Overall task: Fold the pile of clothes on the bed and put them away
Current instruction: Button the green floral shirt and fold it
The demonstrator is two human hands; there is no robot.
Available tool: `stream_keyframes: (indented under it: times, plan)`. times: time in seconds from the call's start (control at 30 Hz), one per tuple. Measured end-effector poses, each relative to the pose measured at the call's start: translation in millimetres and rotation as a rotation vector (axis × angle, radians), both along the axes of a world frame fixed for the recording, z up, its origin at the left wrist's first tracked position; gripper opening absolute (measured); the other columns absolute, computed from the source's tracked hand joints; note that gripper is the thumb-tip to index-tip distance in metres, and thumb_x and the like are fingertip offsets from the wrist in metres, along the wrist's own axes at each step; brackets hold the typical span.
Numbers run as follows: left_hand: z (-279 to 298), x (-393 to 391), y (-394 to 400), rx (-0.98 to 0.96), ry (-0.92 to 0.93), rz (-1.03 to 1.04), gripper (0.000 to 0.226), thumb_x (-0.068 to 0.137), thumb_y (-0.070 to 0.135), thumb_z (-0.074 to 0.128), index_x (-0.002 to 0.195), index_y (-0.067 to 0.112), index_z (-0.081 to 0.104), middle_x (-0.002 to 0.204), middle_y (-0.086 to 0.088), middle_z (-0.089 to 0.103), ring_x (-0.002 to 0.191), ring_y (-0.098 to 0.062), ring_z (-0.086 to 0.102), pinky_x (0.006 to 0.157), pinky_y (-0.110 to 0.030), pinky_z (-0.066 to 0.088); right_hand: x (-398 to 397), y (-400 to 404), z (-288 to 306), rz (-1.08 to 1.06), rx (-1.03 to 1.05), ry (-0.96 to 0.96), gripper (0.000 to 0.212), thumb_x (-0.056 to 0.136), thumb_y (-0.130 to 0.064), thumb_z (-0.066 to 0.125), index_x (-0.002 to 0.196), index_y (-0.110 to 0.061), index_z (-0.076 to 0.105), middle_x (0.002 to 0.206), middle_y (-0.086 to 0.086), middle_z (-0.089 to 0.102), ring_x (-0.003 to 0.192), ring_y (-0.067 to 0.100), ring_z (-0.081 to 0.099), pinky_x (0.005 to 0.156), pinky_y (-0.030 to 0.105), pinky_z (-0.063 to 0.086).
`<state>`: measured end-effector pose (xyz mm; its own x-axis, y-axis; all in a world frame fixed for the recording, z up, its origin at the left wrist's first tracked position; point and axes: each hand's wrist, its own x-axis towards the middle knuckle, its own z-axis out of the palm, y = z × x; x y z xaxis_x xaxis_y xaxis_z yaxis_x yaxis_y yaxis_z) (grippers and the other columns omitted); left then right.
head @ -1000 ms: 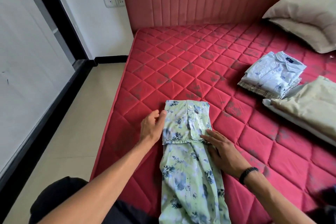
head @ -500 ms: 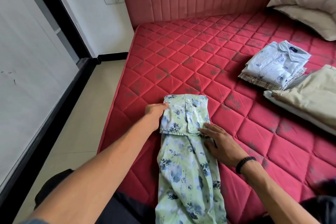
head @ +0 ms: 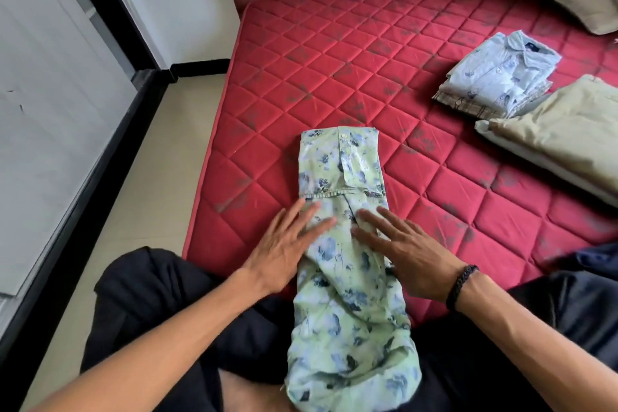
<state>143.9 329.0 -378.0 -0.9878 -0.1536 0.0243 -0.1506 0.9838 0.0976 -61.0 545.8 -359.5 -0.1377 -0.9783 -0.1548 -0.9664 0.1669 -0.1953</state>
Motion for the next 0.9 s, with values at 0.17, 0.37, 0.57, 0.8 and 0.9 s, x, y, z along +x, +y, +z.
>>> stream_keyframes:
  times: [0.17, 0.37, 0.57, 0.8, 0.9]
  plan:
    - [12.3, 36.3, 22.5, -0.055, -0.128, -0.243, 0.113, 0.080, 0.024, 0.065, 0.162, 0.040, -0.010, 0.172, 0.003, -0.014, 0.159, -0.020, -0.015, 0.128, -0.046, 0.003, 28.3, 24.9, 6.4, 0.155, 0.023, 0.157, 0.117, 0.060, -0.048, 0.090, 0.157, -0.015, 0.035, 0.164, 0.011, 0.038, 0.149, 0.036, 0.038, 0.105, 0.055, 0.049]
    - [24.3, 38.7, 30.3, -0.065, -0.222, -0.355, 0.109, 0.086, 0.024, 0.060, 0.160, 0.042, -0.017, 0.169, -0.005, -0.025, 0.155, -0.022, -0.027, 0.128, -0.049, -0.004, 48.9, 42.2, 10.4, 0.205, 0.009, 0.153, 0.062, 0.094, -0.047, 0.040, 0.153, -0.029, 0.047, 0.157, 0.011, 0.048, 0.145, 0.029, 0.046, 0.102, 0.049, 0.054]
    - [18.7, 41.4, 32.2, 0.024, -0.165, -0.396, 0.109, 0.086, -0.006, 0.050, 0.161, 0.045, -0.009, 0.171, -0.005, -0.018, 0.156, -0.021, -0.024, 0.129, -0.041, -0.003, 42.1, 45.3, 20.0, 0.231, 0.153, -0.091, 0.062, 0.107, -0.036, 0.041, 0.161, -0.051, 0.014, 0.173, 0.000, -0.007, 0.159, 0.014, -0.010, 0.123, 0.020, -0.011]
    - [12.0, 40.9, 35.8, 0.511, 0.101, -0.199, 0.057, 0.105, 0.032, 0.048, 0.158, 0.041, 0.030, 0.153, 0.026, 0.048, 0.151, -0.008, 0.035, 0.128, -0.038, 0.020, 39.1, 37.7, 24.8, 0.208, 0.108, -0.316, 0.072, 0.098, -0.044, 0.060, 0.162, -0.036, 0.028, 0.171, -0.009, 0.013, 0.156, -0.003, -0.002, 0.127, 0.022, 0.009]
    - [11.1, 43.1, 43.2, 0.535, 0.149, -0.056, 0.065, 0.100, 0.034, 0.056, 0.155, 0.009, 0.033, 0.132, 0.028, 0.064, 0.132, 0.007, 0.051, 0.124, -0.040, 0.031, 45.6, 33.9, 27.6, 0.176, -0.009, -0.406, 0.057, 0.103, -0.040, 0.060, 0.156, -0.028, 0.043, 0.165, -0.013, 0.032, 0.155, 0.000, 0.017, 0.127, 0.028, 0.021]
